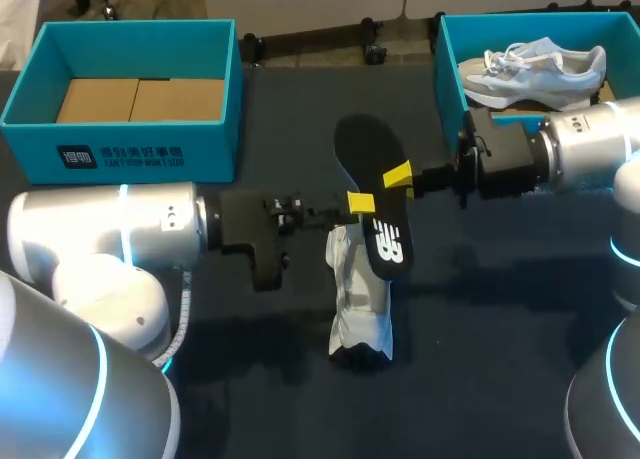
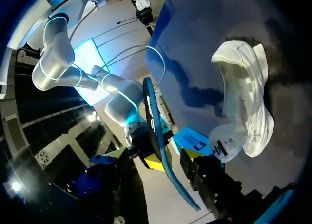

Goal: Take the shoe out of the shoebox, open the shoe tongue, remove and reinsert the insole, then place the shoe into the shoebox

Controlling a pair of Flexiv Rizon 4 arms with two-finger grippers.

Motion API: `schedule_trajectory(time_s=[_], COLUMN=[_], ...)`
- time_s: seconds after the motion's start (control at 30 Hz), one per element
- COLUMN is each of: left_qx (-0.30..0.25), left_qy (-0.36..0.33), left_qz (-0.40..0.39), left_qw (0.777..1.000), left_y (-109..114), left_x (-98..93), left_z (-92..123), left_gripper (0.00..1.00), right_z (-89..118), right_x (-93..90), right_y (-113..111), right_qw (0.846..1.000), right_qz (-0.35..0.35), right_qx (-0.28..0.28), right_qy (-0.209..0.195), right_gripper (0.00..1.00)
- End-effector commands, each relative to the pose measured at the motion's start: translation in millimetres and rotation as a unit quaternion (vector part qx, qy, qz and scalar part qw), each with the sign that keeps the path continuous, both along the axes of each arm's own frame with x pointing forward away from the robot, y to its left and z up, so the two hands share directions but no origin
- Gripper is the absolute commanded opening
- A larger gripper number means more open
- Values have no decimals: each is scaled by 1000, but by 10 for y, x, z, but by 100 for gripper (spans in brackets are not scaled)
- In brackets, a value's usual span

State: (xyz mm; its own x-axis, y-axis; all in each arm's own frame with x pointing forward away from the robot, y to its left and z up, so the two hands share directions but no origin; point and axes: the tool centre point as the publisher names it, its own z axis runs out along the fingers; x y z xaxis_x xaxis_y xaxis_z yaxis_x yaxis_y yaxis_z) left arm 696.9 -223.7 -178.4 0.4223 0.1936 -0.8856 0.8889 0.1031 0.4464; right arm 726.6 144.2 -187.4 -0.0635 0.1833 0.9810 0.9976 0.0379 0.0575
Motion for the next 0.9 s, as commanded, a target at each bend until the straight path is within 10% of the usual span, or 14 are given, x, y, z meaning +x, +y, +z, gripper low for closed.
schedule_trajectory(time_s=[0.03,0.9], left_qx=[39,285], left_qy=[11,166], left_qz=[-10,-34], left_qw=[999,943], left_y=[463,816], left_x=[-100,407], left_z=[213,770], left_gripper=[100,100], right_z=[-39,-221], right_x=[-21,-18], right_y=[-42,-67], right_qw=[1000,1000], right_qz=[1,-14], right_qx=[-1,7], right_qy=[0,19], right_gripper=[0,0])
